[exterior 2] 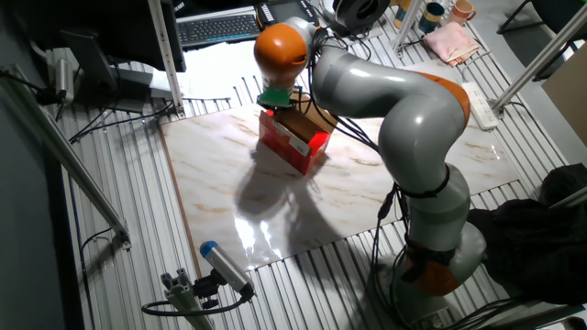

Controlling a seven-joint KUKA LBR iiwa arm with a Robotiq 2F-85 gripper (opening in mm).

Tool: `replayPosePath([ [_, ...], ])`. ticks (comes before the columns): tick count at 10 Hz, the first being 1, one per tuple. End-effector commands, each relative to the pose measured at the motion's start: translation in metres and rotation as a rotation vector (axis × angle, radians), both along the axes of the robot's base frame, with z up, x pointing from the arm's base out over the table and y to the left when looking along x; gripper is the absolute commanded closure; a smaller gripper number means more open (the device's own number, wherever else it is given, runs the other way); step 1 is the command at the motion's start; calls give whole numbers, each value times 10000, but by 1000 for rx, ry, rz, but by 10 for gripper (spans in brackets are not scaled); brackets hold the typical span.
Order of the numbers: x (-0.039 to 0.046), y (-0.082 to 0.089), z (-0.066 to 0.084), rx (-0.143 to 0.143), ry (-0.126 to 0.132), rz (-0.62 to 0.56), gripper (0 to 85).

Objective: Cover the box

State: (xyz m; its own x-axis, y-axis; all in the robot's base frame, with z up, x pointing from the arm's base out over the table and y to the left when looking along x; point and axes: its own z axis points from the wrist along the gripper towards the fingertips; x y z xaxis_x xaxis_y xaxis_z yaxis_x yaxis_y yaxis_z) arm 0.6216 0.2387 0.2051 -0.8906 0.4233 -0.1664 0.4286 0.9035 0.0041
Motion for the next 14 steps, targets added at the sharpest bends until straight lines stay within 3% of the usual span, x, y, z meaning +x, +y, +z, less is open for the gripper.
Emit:
replayPosePath([
  [1, -8, 3, 24, 8, 11, 4, 850],
  [2, -19, 6, 57, 14, 23, 4, 850],
  [3, -32, 7, 95, 16, 28, 3, 680],
  [4, -49, 6, 144, 21, 38, -2, 680],
  [5, -83, 5, 230, 48, 54, -16, 510],
  [6, -113, 28, 317, 72, 61, -57, 510],
  [7, -132, 82, 373, 75, 54, -84, 510],
  [8, -138, 112, 374, 56, 50, -97, 510],
  [9, -137, 103, 366, 104, 51, -88, 850],
  [10, -141, 98, 372, 150, 63, -89, 850],
  [13, -155, 95, 390, 208, 122, -45, 850],
  [14, -155, 95, 390, 210, 140, -25, 850],
])
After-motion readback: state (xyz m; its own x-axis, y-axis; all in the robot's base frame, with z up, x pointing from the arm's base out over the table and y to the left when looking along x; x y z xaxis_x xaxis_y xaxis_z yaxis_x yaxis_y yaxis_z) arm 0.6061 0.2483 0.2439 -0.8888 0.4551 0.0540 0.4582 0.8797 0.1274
